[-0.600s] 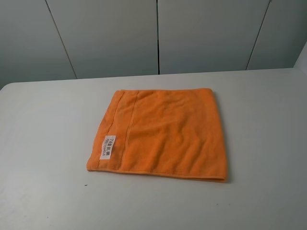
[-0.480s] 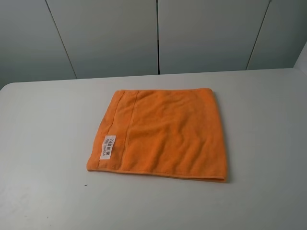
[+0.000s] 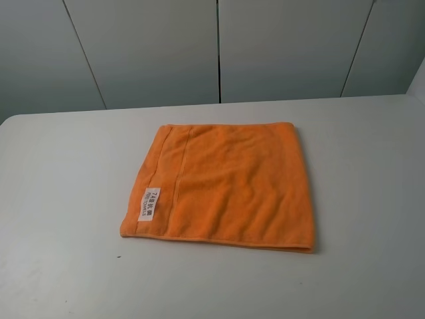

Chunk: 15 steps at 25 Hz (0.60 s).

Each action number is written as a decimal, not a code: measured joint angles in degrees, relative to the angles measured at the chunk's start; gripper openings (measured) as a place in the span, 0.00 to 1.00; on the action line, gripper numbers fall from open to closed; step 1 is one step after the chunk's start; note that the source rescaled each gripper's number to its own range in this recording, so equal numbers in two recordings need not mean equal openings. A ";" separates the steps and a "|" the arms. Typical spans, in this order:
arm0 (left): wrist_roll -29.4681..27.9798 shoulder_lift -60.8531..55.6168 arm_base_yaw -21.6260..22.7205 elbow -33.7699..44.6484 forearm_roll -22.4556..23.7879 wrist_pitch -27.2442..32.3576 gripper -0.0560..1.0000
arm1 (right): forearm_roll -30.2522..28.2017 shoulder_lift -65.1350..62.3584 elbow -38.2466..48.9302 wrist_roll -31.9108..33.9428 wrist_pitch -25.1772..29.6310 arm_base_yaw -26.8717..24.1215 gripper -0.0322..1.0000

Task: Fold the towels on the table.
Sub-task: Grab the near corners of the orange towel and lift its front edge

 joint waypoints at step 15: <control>-2.37 0.00 -0.11 0.00 1.55 -0.35 1.00 | 0.00 0.00 0.00 0.00 0.00 0.00 1.00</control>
